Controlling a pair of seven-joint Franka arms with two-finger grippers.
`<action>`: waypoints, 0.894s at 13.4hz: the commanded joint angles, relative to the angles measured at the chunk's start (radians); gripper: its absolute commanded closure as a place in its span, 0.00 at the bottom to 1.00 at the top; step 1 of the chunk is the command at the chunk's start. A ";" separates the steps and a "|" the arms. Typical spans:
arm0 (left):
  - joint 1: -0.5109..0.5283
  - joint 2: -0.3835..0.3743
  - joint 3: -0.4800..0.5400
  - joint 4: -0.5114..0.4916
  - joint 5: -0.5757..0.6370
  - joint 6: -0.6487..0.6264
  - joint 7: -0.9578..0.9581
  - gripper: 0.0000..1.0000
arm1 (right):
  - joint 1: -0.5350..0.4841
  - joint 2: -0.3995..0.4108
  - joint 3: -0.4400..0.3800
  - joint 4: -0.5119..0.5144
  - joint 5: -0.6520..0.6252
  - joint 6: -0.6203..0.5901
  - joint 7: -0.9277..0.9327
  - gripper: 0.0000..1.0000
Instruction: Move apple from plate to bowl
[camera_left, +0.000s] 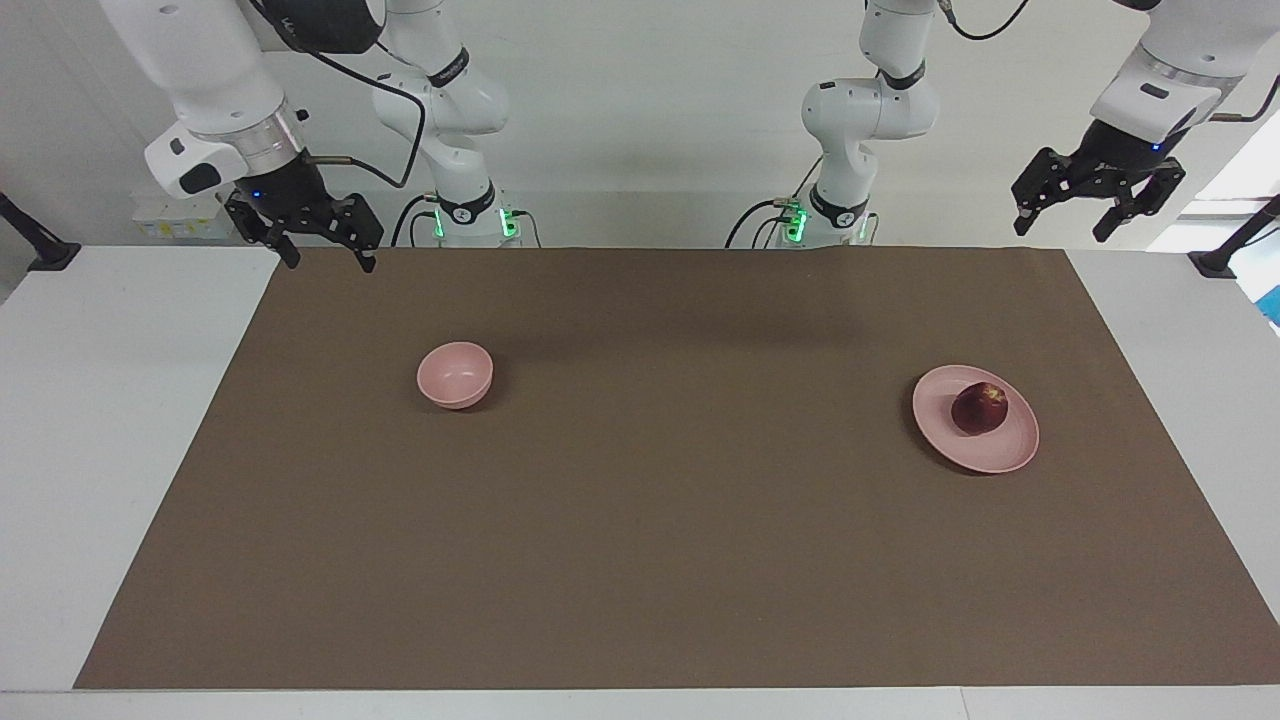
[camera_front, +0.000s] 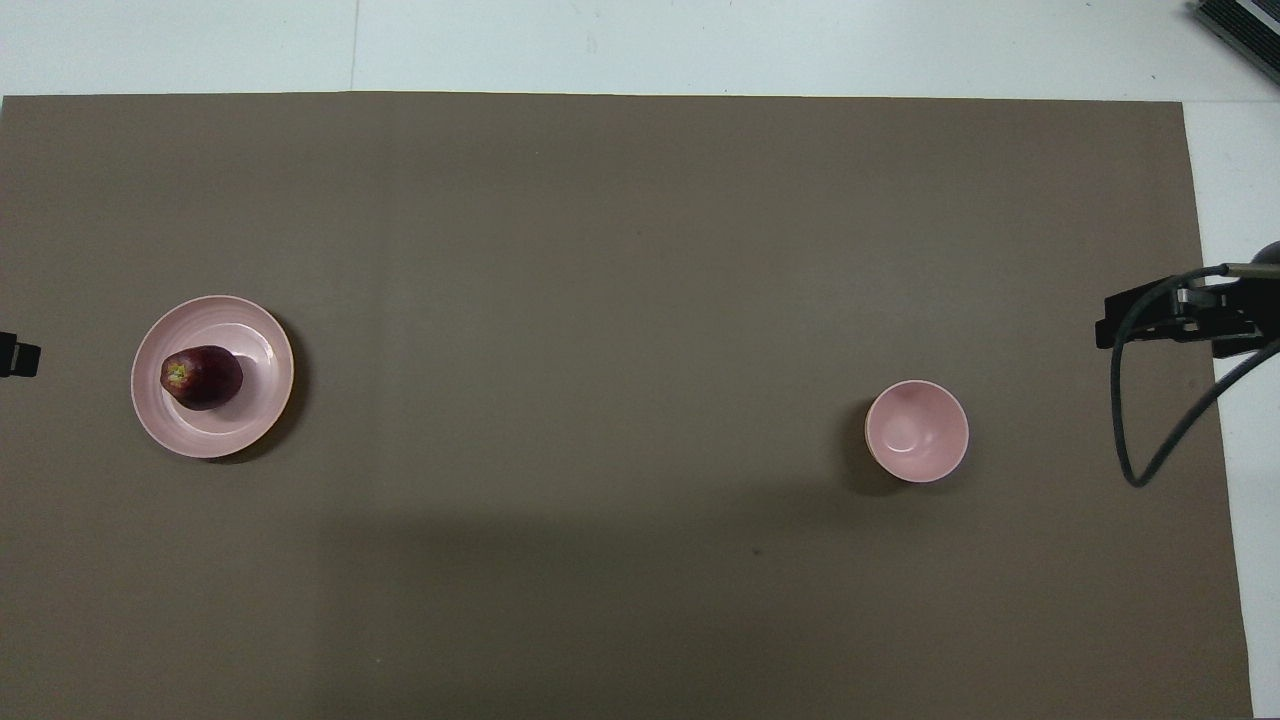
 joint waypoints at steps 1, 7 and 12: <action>0.009 -0.031 0.004 -0.123 0.006 0.123 0.011 0.00 | -0.010 0.001 0.007 0.006 0.002 -0.010 -0.013 0.00; 0.054 -0.029 0.004 -0.350 0.004 0.335 0.042 0.00 | -0.010 0.001 0.007 0.006 0.002 -0.010 -0.013 0.00; 0.070 -0.016 0.004 -0.557 0.003 0.597 0.042 0.00 | -0.012 0.001 0.007 0.006 0.002 -0.010 -0.013 0.00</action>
